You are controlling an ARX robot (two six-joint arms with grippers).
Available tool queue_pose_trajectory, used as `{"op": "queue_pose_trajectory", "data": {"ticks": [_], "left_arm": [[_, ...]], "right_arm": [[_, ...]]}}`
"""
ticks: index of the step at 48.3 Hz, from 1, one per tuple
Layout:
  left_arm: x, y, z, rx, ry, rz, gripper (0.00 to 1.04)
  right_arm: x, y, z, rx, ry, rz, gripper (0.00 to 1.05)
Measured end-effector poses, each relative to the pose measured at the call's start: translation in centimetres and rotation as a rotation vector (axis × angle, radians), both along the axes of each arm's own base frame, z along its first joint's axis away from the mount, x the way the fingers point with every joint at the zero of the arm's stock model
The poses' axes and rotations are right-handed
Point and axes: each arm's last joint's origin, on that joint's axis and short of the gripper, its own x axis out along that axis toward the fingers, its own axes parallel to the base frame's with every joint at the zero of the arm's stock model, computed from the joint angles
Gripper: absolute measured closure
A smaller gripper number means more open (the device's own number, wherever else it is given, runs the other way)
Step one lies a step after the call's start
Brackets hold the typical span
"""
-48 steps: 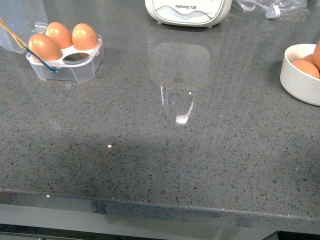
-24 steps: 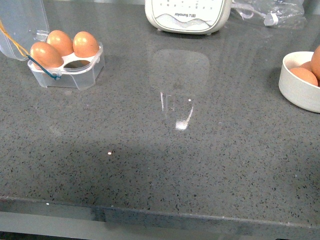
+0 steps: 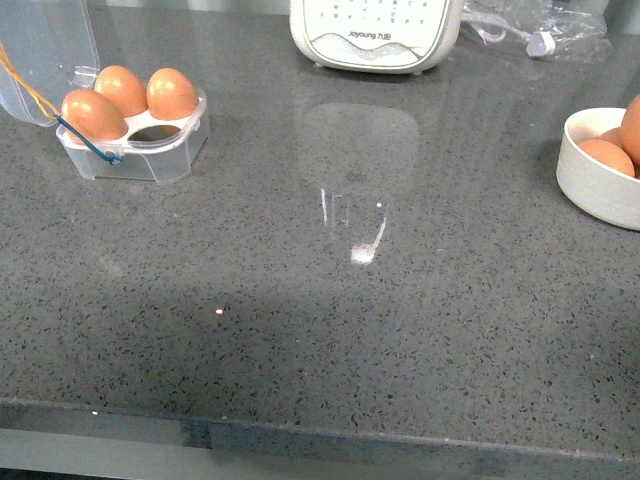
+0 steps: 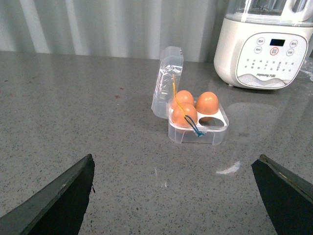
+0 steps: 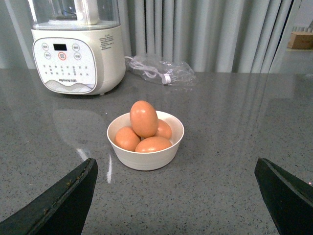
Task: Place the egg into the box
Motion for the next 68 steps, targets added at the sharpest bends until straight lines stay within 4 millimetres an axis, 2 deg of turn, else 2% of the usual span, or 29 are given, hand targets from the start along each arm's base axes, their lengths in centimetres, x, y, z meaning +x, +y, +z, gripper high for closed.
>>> {"op": "queue_pose_trajectory", "data": {"ticks": [8,11,14,20,23,29,36,42,48,58,68], "left_arm": [[0.0,0.0,0.0,0.000,0.000,0.000,0.07],[0.0,0.0,0.0,0.000,0.000,0.000,0.07],[0.0,0.0,0.0,0.000,0.000,0.000,0.07],[0.0,0.0,0.0,0.000,0.000,0.000,0.07],[0.0,0.0,0.0,0.000,0.000,0.000,0.07],[0.0,0.0,0.0,0.000,0.000,0.000,0.07],[0.0,0.0,0.0,0.000,0.000,0.000,0.07],[0.0,0.0,0.0,0.000,0.000,0.000,0.07],[0.0,0.0,0.0,0.000,0.000,0.000,0.07],[0.0,0.0,0.0,0.000,0.000,0.000,0.07],[0.0,0.0,0.0,0.000,0.000,0.000,0.07]], "right_arm": [[0.0,0.0,-0.1,0.013,0.014,-0.016,0.07],[0.1,0.1,0.2,0.094,0.165,-0.174,0.07],[0.6,0.4,0.9,0.135,0.192,-0.269,0.07],[2.0,0.6,3.5,0.187,0.101,-0.255,0.07],[3.2,0.4,5.1,0.189,0.051,-0.227,0.07],[5.6,0.0,6.6,0.182,0.025,-0.195,0.07],[10.6,-0.6,8.3,0.130,0.053,-0.142,0.07],[13.6,-0.5,8.6,0.067,0.099,-0.093,0.07],[17.1,-0.2,7.9,-0.025,0.195,-0.004,0.07],[19.2,0.0,6.5,-0.096,0.292,0.082,0.07],[19.9,-0.1,5.1,-0.094,0.358,0.135,0.07]]}}
